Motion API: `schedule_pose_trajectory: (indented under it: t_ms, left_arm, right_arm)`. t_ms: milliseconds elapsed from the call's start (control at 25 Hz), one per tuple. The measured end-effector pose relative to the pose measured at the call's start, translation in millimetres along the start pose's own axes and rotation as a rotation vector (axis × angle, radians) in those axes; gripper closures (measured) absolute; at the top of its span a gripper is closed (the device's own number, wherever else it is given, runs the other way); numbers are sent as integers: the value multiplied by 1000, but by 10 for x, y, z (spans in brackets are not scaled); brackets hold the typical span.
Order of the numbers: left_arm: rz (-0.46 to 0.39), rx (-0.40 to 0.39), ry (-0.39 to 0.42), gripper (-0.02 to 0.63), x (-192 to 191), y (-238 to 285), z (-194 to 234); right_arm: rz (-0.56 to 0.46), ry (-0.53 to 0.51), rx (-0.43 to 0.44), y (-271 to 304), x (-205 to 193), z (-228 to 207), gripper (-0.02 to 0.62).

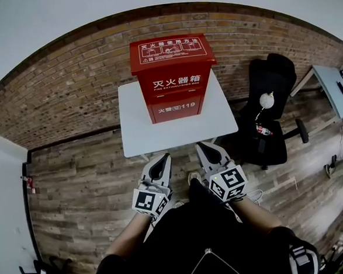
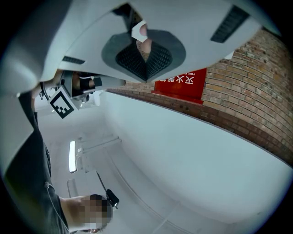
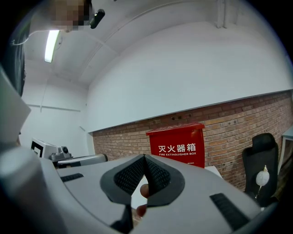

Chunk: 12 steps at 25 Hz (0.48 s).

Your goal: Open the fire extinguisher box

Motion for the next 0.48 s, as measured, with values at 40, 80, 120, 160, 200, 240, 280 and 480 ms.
schedule_pose_trajectory:
  t_ms: [40,80,120,160,200,240,280,480]
  left_arm:
    - [-1,4,5,560,-20,52,40]
    - [-4,9,4,560,-38,107,75]
    - [-5,10,2,560,-51,168,102]
    - [-5,9,6,560,-51,241,127]
    - [-4,7,10,560,-41,323,155]
    - [-2,8,12,560,-34,406,190]
    - [4,14,9,560,-37,486,232]
    - [28,43,-4,560,-86,892,393]
  right_arm:
    - [-2,-3,6,61,27,-37,575]
    - [-3,-3,11,119,57,-78,575]
    - [-5,-3,16,175,93,-124,575]
    - [-7,-4,20,232,134,-176,575]
    - [-9,-5,25,294,177,-231,575]
    - [-11,-5,29,361,215,-289,575]
    - [-11,-3,33,432,247,-349,575]
    - [4,10,57,755,382,-675,575]
Point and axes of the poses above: the fingertips, and each gripper's own axes: y forward along the fingers, z to its left, x out of its top, the point moved 6 cm from there along -y, backward along the fingers, and after that the axes turned 15 degrees about y, right-handed, at the moved point
